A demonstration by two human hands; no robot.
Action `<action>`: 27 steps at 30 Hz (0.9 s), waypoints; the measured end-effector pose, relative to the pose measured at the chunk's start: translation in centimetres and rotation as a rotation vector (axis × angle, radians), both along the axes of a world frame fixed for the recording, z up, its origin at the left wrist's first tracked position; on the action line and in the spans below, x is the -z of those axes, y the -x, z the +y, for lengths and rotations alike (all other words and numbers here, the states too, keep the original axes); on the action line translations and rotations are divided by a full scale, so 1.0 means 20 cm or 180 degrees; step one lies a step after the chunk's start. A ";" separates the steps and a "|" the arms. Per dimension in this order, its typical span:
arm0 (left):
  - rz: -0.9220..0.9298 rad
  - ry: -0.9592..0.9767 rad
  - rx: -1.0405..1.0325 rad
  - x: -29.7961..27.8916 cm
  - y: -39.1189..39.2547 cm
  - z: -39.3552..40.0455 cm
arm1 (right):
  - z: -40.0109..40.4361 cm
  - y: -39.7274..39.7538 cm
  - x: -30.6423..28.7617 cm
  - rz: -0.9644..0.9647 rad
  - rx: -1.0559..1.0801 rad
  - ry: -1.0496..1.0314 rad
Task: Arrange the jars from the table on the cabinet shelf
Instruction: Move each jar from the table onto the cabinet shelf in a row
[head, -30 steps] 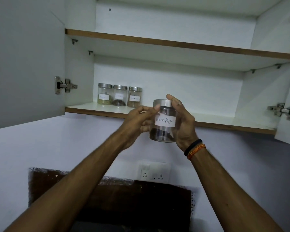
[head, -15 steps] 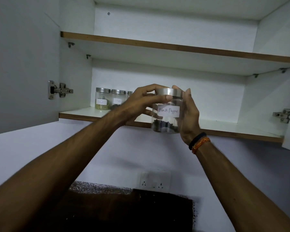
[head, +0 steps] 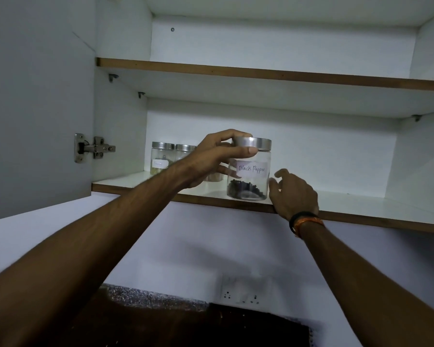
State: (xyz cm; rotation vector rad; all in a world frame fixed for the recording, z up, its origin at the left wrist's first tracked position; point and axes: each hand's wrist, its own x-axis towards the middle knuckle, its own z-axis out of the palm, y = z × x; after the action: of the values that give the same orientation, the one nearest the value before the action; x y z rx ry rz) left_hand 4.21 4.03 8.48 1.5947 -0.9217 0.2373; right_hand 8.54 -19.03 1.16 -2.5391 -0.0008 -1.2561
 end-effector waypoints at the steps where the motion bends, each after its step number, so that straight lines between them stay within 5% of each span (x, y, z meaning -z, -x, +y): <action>1: 0.0006 -0.0015 -0.0021 -0.01 -0.03 0.00 | 0.00 -0.02 0.00 -0.0033 0.0052 0.0002; 16: 0.0190 -0.0351 -0.0392 0.06 -0.56 0.03 | 0.01 -0.05 0.02 -0.0439 0.0363 -0.0044; 27: -0.1501 -0.1272 -0.1605 0.00 -0.77 0.03 | 0.02 -0.05 0.04 -0.0654 0.0418 0.0007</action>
State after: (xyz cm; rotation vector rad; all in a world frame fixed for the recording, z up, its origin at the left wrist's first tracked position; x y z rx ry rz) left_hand 19.54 4.53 8.48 2.1858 -0.9411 0.8535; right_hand 9.53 -18.66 0.42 -2.4342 0.1212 -1.5626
